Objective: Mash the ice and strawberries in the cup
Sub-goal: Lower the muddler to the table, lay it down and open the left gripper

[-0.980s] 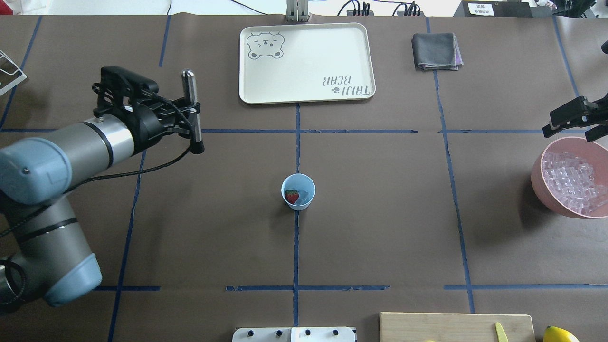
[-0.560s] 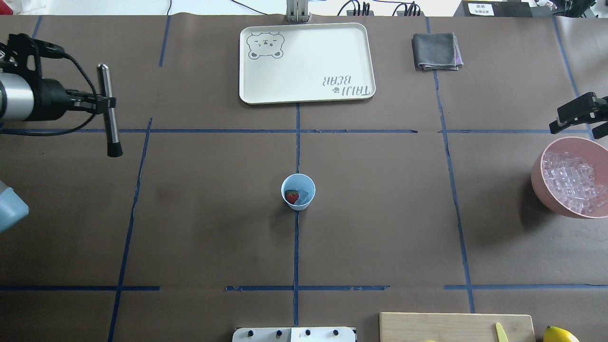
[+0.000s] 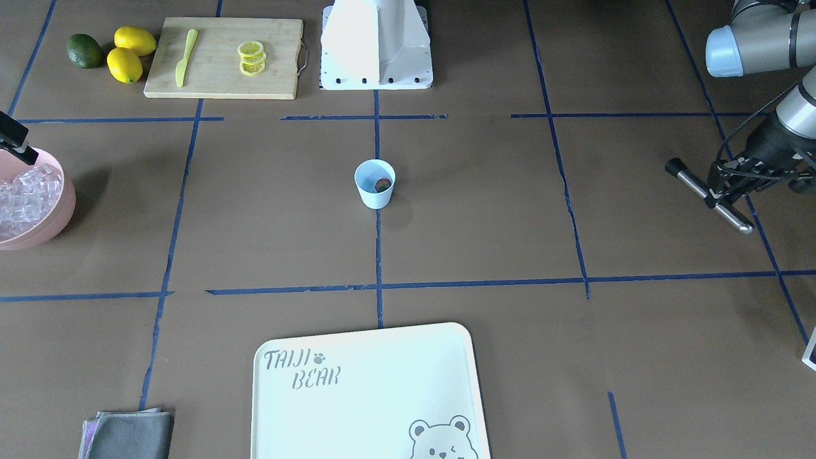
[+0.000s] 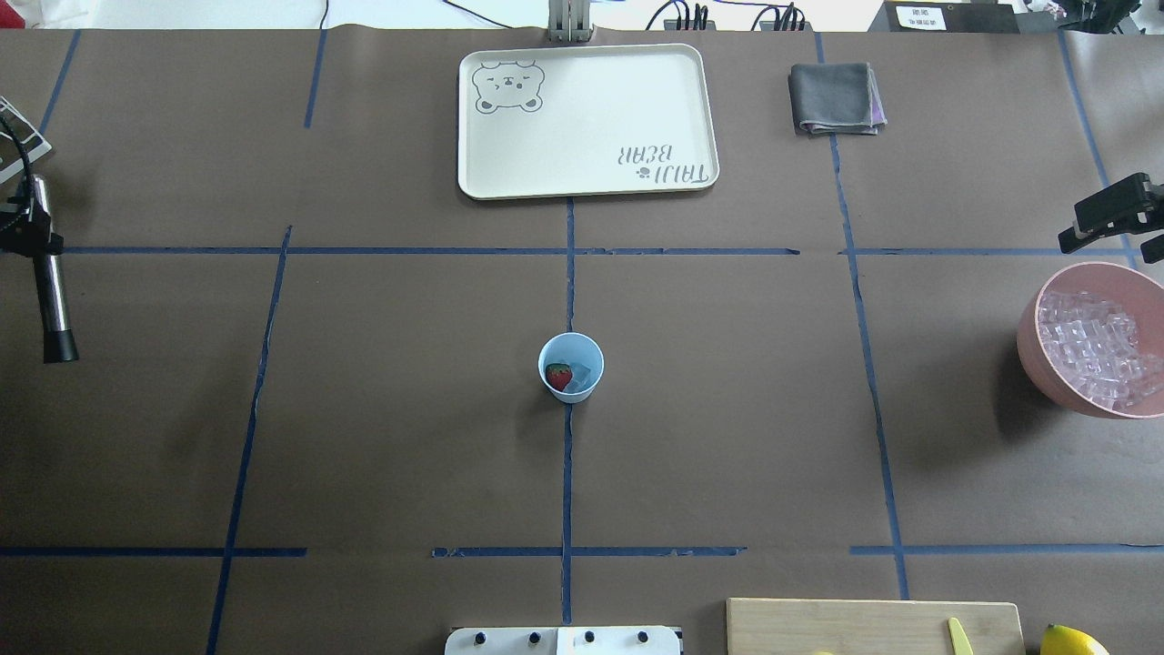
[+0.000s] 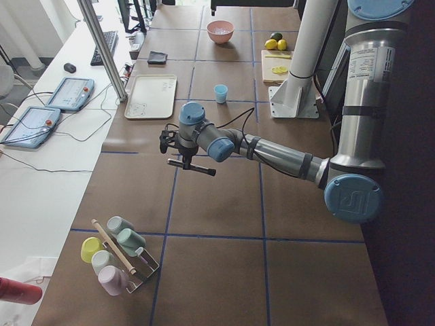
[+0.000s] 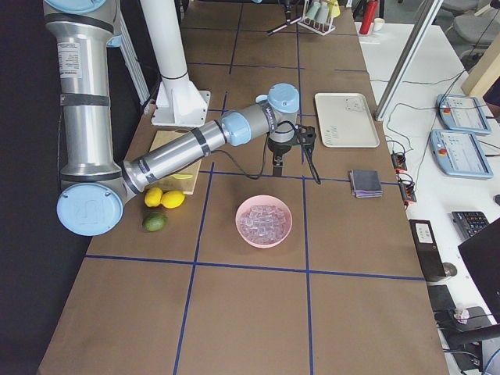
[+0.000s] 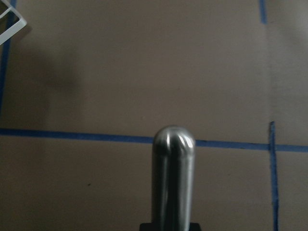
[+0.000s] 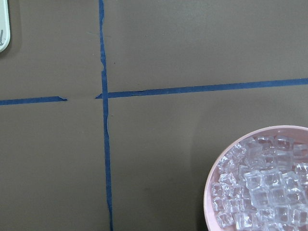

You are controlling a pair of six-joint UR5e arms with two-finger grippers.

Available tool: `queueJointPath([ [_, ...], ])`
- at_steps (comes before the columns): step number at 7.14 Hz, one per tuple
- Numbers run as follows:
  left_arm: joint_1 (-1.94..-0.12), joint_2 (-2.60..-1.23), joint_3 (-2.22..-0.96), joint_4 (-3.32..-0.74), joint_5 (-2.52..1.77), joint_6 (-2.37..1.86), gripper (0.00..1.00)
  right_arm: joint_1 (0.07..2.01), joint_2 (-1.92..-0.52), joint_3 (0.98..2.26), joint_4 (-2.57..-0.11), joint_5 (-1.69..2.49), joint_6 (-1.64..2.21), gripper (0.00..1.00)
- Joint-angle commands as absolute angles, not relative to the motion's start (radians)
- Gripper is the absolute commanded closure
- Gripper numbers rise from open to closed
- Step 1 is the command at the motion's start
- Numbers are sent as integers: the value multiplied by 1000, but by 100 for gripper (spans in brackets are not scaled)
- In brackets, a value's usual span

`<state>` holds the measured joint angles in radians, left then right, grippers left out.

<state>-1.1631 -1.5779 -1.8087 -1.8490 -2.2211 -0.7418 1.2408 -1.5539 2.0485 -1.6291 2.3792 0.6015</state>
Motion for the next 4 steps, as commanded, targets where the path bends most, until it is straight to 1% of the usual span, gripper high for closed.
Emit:
queueJointPath([
  [1, -1158, -1543, -1804, -1677, -2221, -625, 100, 1241, -1554, 2052, -1629, 2378, 601, 1],
  [3, -1126, -1548, -1807, -1606, -2223, -623, 100, 1241, -1557, 2063, -1629, 2369, 601, 0],
  [4, -1050, -1561, -1786, -1600, -2226, -623, 100, 1241, -1559, 2063, -1629, 2367, 601, 0],
])
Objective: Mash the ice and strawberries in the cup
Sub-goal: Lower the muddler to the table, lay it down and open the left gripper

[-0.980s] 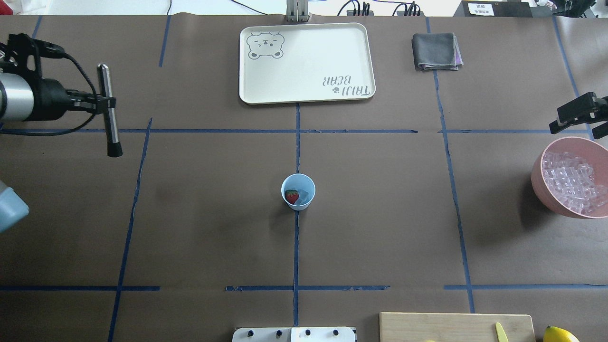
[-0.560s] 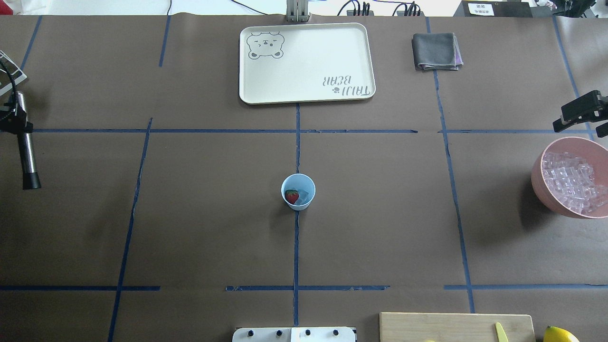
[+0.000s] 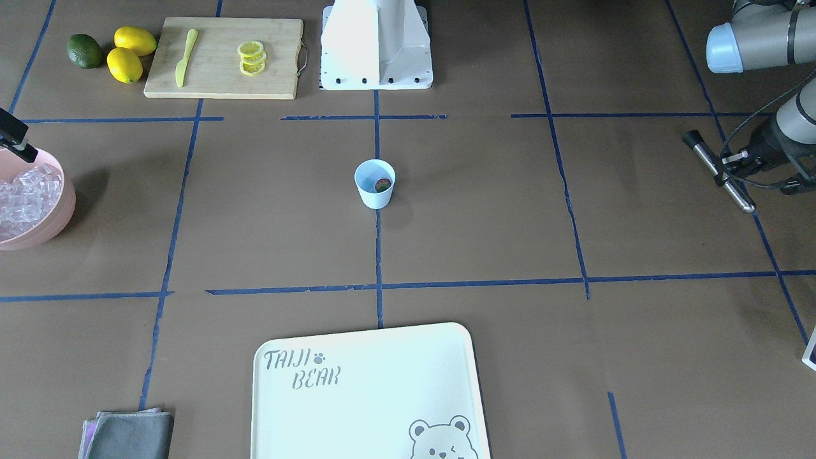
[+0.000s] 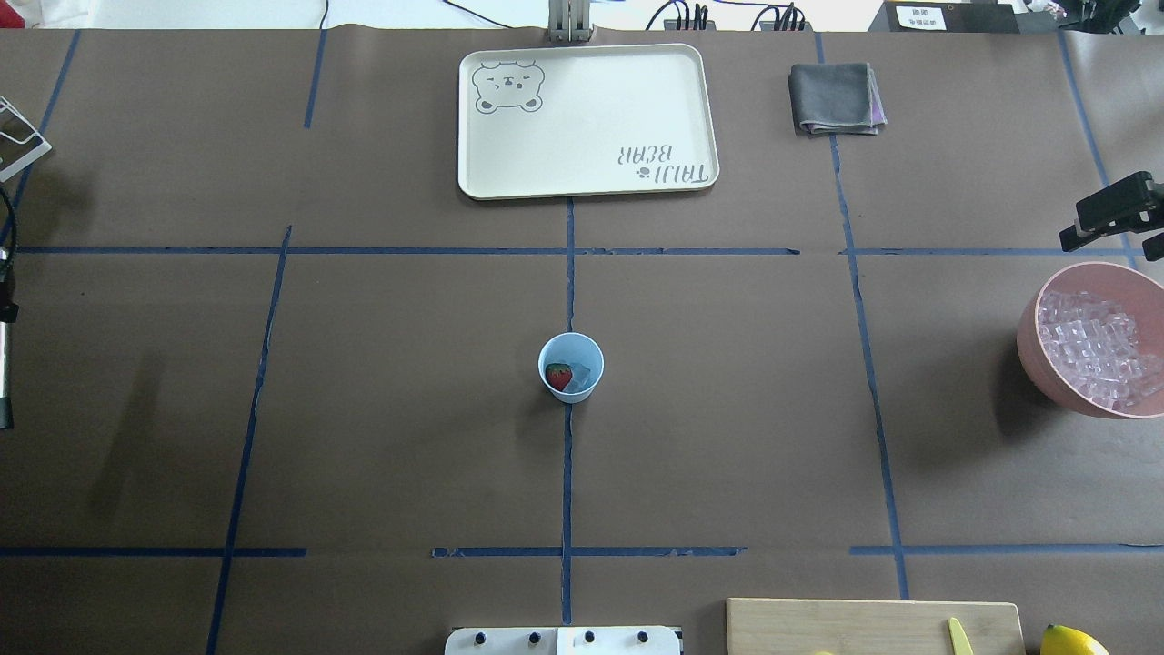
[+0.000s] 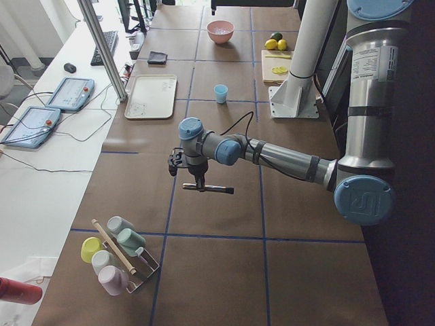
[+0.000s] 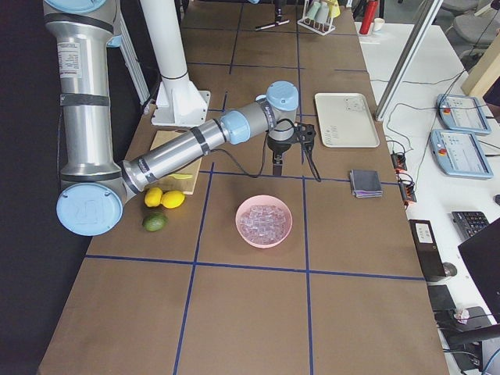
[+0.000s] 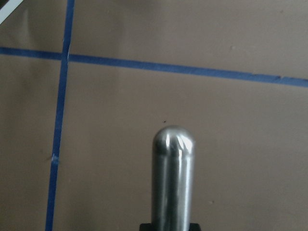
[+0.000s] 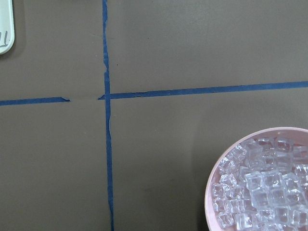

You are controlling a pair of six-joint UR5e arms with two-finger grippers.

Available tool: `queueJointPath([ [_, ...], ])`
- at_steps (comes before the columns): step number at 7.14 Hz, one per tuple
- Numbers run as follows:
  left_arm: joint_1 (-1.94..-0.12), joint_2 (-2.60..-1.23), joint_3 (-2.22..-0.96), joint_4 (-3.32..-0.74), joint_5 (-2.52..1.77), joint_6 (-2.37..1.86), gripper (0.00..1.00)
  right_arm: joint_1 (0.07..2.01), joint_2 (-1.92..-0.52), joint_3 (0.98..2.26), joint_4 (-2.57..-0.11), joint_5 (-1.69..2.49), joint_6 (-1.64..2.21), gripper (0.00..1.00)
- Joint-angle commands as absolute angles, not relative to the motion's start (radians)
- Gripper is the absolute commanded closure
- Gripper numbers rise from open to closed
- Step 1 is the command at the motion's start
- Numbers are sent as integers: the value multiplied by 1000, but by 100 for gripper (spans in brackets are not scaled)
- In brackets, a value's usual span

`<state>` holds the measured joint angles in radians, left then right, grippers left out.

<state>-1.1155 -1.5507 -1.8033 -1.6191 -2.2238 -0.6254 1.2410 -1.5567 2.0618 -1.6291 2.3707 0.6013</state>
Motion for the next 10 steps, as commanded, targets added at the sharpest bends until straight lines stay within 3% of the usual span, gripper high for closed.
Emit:
queueJointPath([
  [1, -1040, -1584, -1789, -1554, -2232, -624, 100, 1241, -1559, 2063, -1629, 2367, 601, 1],
  [10, -960, -1695, -1663, -1551, -2238, -618, 100, 1241, -1562, 2065, -1629, 2367, 601, 1],
])
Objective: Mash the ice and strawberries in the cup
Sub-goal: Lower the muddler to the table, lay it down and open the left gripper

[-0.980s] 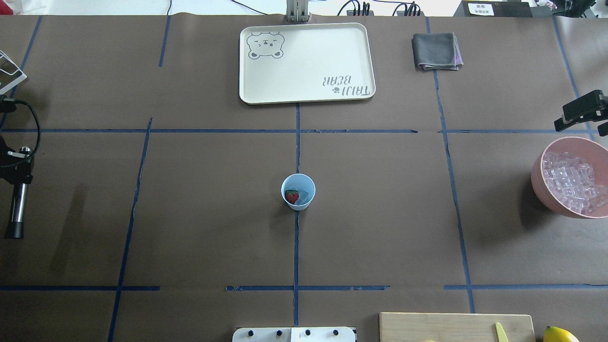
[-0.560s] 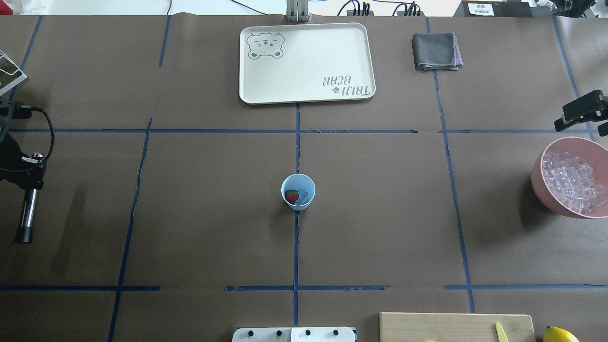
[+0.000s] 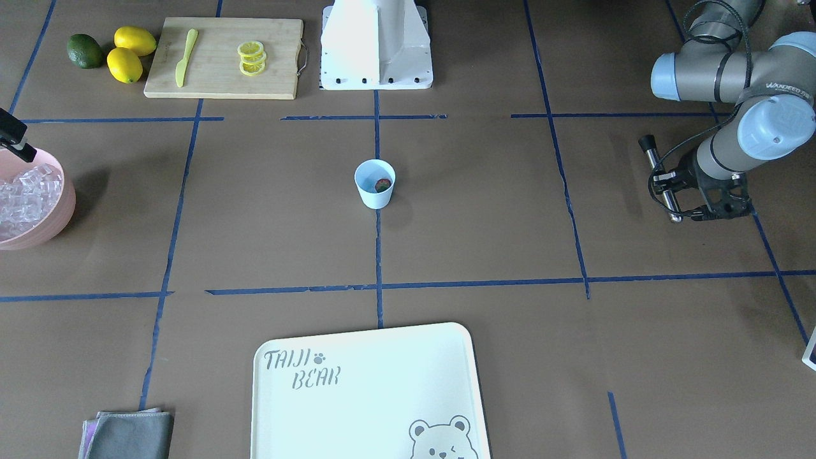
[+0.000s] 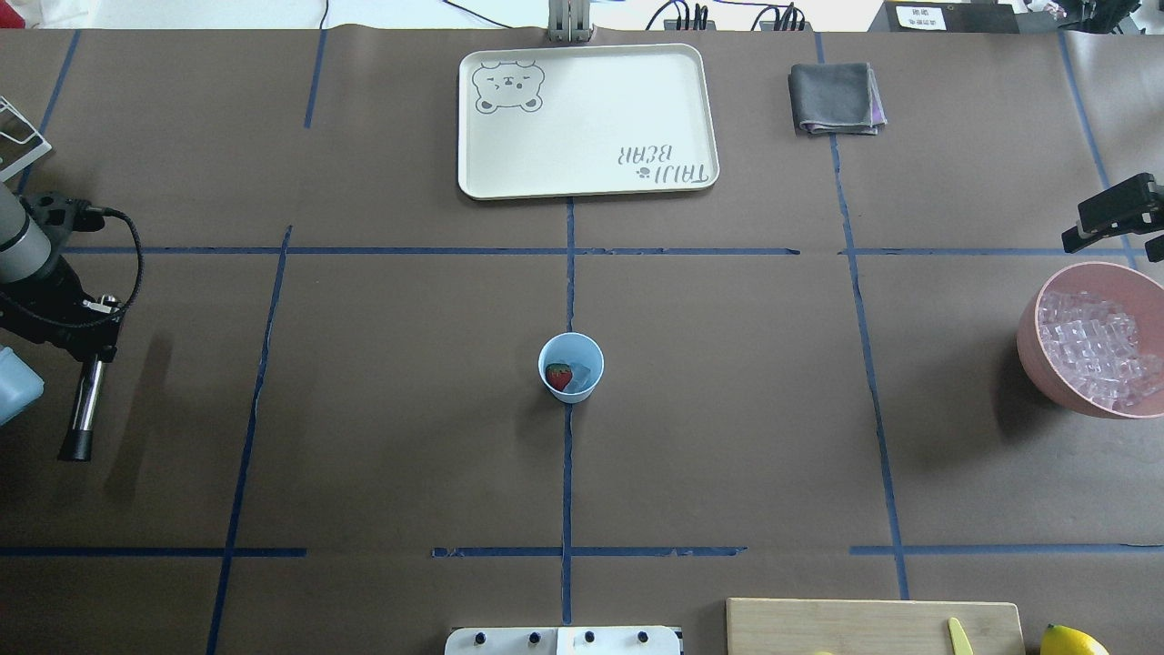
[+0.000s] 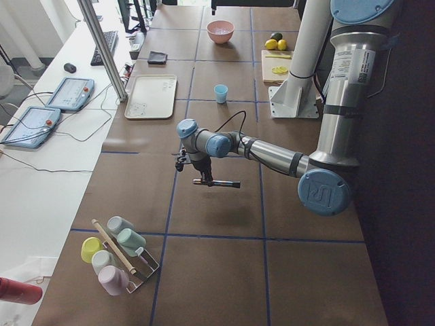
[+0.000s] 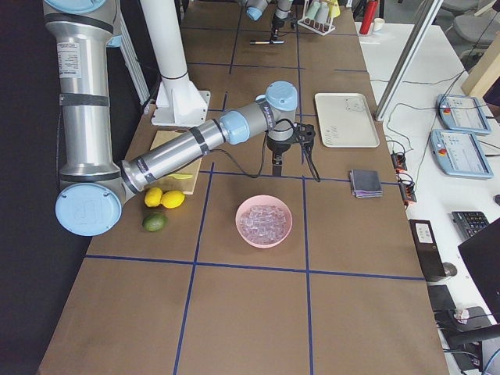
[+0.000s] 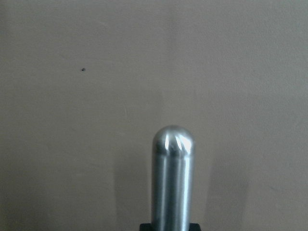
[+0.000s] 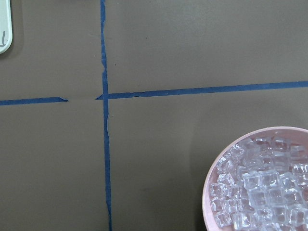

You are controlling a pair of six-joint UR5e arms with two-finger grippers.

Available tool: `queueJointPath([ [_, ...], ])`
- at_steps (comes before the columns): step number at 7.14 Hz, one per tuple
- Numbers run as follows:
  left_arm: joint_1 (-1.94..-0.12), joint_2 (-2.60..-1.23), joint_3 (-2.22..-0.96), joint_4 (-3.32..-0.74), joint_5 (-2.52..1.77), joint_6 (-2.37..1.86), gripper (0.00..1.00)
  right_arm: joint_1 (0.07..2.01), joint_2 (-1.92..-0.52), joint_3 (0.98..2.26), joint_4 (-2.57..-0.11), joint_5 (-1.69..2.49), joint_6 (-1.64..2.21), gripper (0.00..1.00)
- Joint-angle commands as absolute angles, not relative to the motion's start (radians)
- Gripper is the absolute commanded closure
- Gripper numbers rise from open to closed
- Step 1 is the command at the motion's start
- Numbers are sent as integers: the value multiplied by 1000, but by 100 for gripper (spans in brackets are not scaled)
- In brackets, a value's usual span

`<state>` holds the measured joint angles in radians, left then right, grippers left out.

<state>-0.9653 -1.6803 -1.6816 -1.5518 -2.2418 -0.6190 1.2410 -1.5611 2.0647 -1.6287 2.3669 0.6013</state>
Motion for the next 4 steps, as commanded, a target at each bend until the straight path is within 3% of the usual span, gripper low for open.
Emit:
queueJointPath([
  [1, -945, -1706, -1645, -1551, -2238, -618, 100, 1241, -1562, 2065, -1629, 2367, 601, 1],
  [4, -945, -1704, -1618, -1548, -2243, -563, 100, 1241, -1562, 2065, -1628, 2367, 601, 1],
])
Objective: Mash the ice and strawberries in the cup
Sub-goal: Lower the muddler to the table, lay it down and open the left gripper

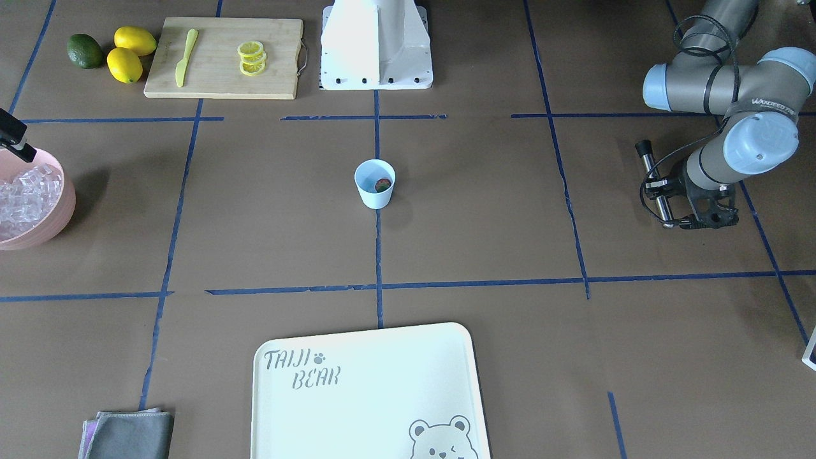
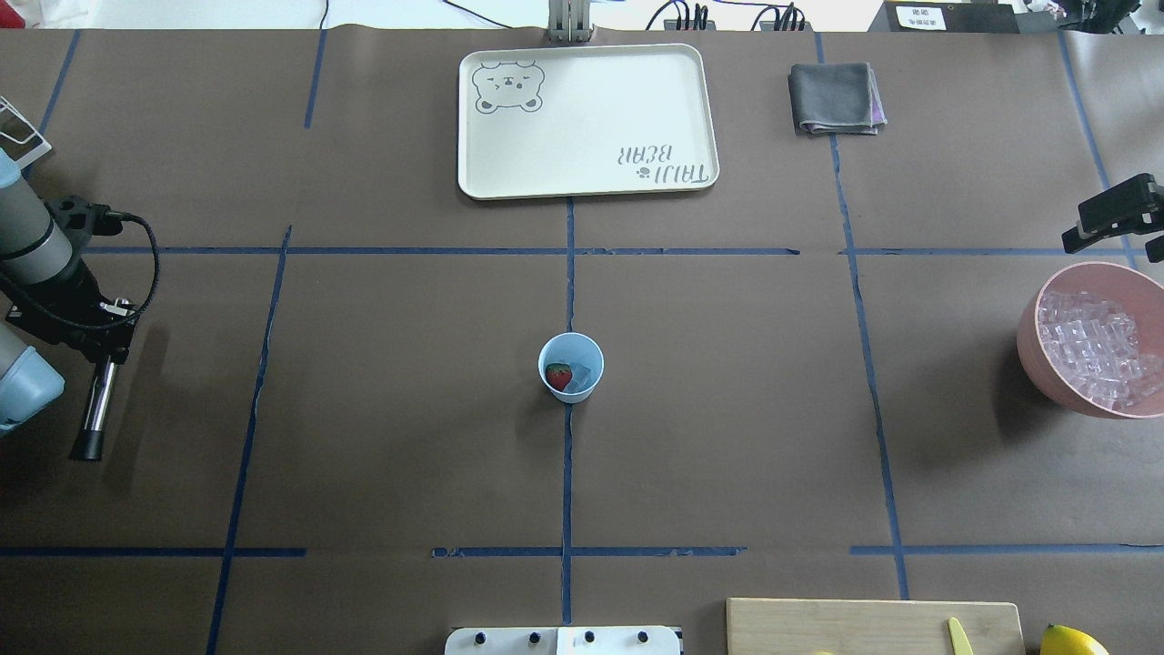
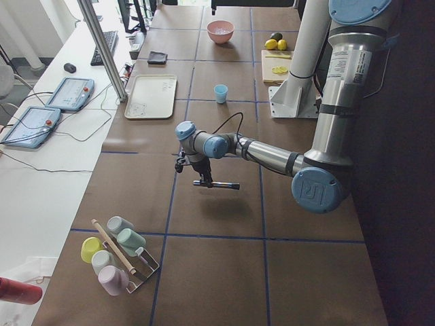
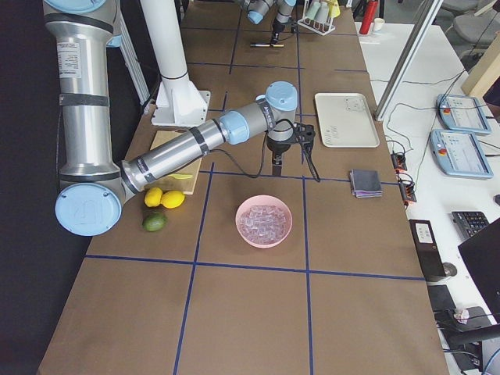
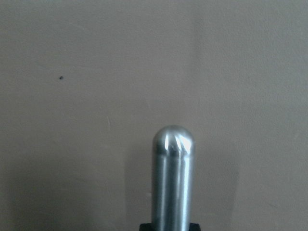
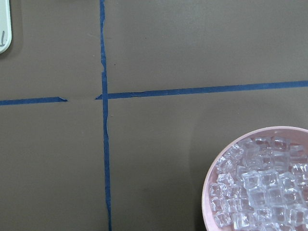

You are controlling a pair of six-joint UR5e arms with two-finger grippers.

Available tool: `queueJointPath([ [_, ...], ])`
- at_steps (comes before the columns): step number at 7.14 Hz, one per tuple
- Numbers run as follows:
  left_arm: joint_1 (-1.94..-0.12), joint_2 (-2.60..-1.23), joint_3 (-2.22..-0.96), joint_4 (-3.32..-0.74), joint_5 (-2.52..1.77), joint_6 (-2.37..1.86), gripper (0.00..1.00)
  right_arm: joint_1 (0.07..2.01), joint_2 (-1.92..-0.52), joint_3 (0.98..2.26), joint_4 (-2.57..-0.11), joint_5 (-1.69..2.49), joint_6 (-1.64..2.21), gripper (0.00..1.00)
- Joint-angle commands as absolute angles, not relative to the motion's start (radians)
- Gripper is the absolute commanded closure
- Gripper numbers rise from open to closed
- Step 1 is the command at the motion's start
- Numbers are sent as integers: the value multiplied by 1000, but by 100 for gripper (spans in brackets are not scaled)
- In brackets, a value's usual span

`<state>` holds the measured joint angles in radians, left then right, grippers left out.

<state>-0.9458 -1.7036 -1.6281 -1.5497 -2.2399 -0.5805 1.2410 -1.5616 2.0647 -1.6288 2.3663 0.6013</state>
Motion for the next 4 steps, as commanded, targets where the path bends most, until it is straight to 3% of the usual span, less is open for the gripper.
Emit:
queueJointPath([
  [1, -945, -1706, -1617, -1548, -2243, -564, 100, 1241, -1562, 2065, -1629, 2365, 603, 1],
  [4, -945, -1706, -1617, -1546, -2243, -577, 92, 1241, -1562, 2066, -1628, 2365, 603, 1],
])
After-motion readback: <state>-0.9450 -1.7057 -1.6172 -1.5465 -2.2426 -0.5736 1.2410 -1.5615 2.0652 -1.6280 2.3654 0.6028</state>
